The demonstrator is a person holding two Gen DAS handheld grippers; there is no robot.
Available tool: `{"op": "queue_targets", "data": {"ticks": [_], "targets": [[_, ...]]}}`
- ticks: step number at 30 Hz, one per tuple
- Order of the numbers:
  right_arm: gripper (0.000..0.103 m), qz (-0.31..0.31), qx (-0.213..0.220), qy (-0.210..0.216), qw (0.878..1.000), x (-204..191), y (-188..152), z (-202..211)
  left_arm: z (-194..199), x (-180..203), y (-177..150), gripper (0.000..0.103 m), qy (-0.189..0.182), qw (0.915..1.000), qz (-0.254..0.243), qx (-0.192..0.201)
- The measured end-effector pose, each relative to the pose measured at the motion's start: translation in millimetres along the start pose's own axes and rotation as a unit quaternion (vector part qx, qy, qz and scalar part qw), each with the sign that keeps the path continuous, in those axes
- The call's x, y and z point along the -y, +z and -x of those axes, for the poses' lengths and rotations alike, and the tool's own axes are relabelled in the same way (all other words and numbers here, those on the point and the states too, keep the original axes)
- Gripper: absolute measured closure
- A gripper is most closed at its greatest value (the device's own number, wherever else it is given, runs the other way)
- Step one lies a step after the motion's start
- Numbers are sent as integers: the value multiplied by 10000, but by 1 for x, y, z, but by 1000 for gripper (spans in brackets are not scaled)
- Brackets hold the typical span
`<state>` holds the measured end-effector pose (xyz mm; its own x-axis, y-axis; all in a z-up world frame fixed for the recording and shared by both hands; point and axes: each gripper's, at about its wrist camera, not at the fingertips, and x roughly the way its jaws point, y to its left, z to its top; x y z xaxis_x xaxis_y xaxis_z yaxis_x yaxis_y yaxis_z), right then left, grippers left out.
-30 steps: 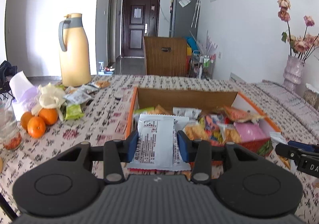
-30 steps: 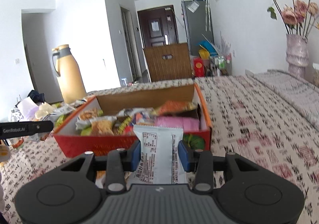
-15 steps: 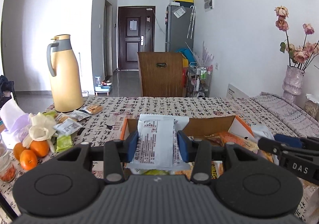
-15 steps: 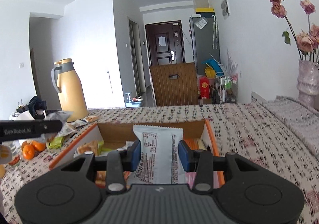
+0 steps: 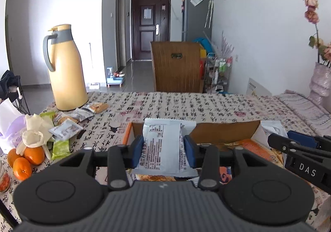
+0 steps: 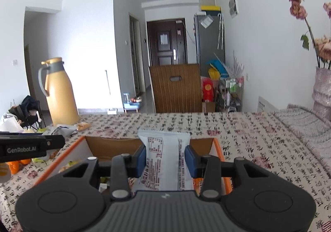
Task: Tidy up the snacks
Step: 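Carry both white packets over the box, then lower both white packets into the box and open both tools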
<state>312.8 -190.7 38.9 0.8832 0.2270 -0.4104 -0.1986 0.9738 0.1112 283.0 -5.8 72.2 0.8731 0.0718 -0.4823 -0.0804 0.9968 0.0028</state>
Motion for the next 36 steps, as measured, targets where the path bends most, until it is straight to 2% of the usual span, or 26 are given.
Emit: {"op": "queue_targets", "data": {"ticks": [7,14,15,17,19,20,21,25,36], "targets": [[64,-9,-300,-24,9995,-4,-13,-24,-30,5,-8,60,244,9994,-72,-245],[61,7,-456,17,9990,-2,-23,-27,-37,4,-17,59,258,9990,-25,-365],[60,-11,-459,0,9989,-1,-23,-27,-36,4,-18,56,265,9990,-39,-360],[57,-39,-461,-2,9989,1,-25,-25,-34,4,-19,38,267,9991,-25,-337],[36,-50,-463,7,9989,3,-27,-22,-28,3,-20,6,314,9993,-5,-207],[29,-45,-427,-17,9991,4,-27,-20,-24,3,-20,1,340,9993,10,-135],[19,-43,-372,-33,9993,4,-27,-16,-21,2,-19,0,356,9993,25,-74],[1,-144,-293,-29,9995,9,-28,-6,-14,0,-19,0,286,9996,30,-80],[0,-208,-288,-92,9993,12,-33,18,4,-6,-25,0,298,9994,175,-88]]}}
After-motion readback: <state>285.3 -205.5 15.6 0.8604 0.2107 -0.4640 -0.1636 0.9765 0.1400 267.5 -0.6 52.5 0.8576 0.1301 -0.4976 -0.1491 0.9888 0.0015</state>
